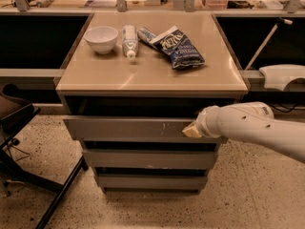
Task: Open top drawer
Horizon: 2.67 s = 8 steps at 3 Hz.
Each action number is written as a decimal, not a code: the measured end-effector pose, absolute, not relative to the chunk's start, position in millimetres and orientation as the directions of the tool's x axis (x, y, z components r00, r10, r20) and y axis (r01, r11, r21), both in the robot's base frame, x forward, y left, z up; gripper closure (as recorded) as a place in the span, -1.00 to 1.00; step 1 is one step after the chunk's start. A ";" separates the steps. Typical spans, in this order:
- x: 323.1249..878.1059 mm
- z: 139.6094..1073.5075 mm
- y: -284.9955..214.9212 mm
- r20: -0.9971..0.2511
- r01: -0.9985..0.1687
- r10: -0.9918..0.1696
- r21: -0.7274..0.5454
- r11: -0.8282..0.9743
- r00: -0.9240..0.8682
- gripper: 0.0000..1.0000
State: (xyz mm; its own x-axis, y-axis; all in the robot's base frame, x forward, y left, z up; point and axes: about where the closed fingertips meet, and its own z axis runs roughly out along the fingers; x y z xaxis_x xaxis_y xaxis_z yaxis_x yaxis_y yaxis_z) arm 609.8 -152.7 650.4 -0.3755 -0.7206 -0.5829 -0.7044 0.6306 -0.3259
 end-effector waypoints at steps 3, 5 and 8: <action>593.7 672.3 -150.2 -0.632 -0.671 -0.672 -0.307 0.675 -0.387 1.00; 572.5 672.4 -154.5 -0.635 -0.664 -0.657 -0.289 0.690 -0.407 1.00; 542.3 671.1 -160.8 -0.633 -0.651 -0.633 -0.256 0.714 -0.445 1.00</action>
Offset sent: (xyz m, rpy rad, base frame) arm -0.3732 -0.0602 -0.0495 0.3095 0.1210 -0.3039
